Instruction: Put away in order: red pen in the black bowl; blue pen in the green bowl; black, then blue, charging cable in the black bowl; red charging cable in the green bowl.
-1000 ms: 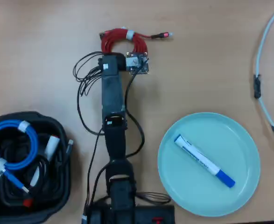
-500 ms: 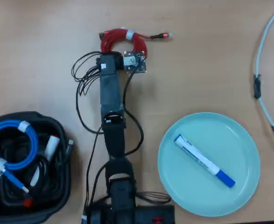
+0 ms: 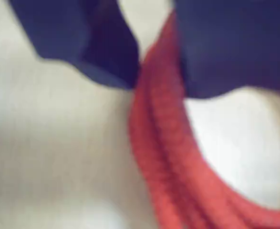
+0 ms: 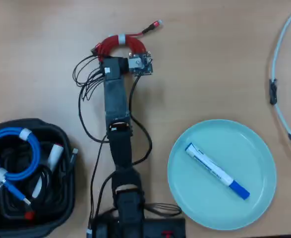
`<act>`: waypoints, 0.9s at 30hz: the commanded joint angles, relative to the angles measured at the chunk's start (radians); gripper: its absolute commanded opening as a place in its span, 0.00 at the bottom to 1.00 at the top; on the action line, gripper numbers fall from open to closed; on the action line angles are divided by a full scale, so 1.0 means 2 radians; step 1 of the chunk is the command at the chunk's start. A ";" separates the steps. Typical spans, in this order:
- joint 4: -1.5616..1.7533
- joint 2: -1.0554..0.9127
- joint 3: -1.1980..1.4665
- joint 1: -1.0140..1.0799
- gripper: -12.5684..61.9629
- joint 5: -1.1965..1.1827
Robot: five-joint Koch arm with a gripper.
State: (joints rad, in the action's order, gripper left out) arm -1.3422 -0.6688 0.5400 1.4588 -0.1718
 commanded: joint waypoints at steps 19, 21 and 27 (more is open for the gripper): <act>-0.258 -0.205 -0.023 0.008 0.08 -0.089; -0.258 -0.239 -0.020 0.011 0.08 -0.090; -0.260 -0.329 0.013 0.053 0.08 -0.092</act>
State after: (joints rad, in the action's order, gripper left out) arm -1.8055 -1.1658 0.5983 1.5355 -0.3359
